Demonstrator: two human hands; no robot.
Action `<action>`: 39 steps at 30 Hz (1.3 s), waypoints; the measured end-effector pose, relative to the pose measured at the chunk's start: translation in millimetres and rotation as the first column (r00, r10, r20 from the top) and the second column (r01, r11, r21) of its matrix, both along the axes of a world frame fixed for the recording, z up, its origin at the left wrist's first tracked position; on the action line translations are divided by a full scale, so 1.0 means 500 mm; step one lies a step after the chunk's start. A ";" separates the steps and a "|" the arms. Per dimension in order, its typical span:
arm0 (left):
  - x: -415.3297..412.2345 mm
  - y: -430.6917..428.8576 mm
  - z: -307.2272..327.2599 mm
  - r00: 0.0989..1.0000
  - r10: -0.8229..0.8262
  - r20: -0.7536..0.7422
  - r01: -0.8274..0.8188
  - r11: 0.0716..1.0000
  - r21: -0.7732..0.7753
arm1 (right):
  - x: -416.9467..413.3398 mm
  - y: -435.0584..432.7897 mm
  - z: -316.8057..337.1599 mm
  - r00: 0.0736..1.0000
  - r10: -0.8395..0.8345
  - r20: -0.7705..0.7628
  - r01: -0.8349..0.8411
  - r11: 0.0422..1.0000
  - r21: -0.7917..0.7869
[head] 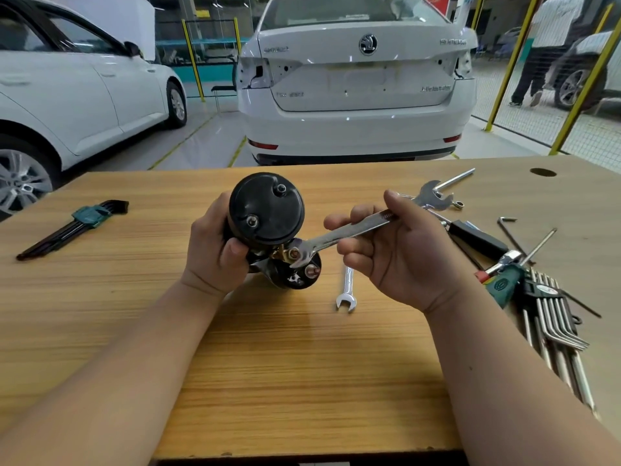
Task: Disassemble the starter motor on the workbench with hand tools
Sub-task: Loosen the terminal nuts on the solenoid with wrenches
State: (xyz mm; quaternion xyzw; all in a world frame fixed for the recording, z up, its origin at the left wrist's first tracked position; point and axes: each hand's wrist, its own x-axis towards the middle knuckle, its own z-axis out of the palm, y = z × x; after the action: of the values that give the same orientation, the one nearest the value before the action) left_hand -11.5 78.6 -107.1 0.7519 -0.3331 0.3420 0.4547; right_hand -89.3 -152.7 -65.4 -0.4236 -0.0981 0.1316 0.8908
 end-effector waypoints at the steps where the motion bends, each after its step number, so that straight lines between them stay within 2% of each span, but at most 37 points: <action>1: -0.001 0.000 0.000 1.000 0.003 0.002 -0.003 1.000 0.001 | -0.002 0.002 0.000 1.000 0.010 -0.005 -0.010 1.000 -0.004; 21: 0.003 0.003 -0.002 1.000 -0.006 -0.028 0.006 1.000 -0.025 | -0.023 -0.002 0.008 0.976 0.217 -0.009 -0.217 0.976 0.017; 28: 0.001 0.002 -0.001 1.000 0.008 -0.021 -0.008 1.000 -0.012 | -0.021 -0.006 0.006 0.956 0.289 0.048 -0.290 0.957 0.023; 33: 0.001 0.002 0.000 0.999 -0.007 -0.037 0.006 1.000 -0.014 | -0.019 -0.012 0.003 0.918 0.385 0.096 -0.392 0.917 0.075; 39: 0.000 0.002 0.001 1.000 0.011 -0.014 -0.011 1.000 0.018 | -0.018 -0.016 -0.001 0.902 0.414 0.119 -0.429 0.890 0.157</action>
State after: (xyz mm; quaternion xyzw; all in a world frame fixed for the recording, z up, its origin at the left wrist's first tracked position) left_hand -11.6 79.8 -106.4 0.7602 -0.3287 0.3362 0.4484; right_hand -98.1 -160.5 -66.0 -0.3151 -0.2358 0.2948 0.8707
